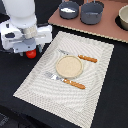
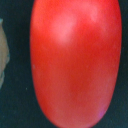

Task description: Place the pan onto the stove and place the fish and sausage into the pan.

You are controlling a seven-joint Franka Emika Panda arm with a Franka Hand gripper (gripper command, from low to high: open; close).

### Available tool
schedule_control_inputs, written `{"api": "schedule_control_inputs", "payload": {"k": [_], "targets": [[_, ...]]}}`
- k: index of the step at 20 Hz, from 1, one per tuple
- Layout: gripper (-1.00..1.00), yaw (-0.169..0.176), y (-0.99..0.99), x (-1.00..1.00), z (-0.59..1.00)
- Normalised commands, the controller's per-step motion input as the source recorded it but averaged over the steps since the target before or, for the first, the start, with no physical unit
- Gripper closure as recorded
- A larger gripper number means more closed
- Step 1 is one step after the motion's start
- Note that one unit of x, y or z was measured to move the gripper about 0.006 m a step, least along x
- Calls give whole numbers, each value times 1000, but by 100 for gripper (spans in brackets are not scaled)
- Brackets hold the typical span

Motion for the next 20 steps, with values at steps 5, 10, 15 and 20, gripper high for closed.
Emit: {"api": "schedule_control_inputs", "payload": {"k": [5, 10, 15, 20], "targets": [[100, -33, 30, 238, -5], [100, -42, 6, 261, -25], [100, -35, 21, 141, -157], [100, -66, 148, 34, 807]]}}
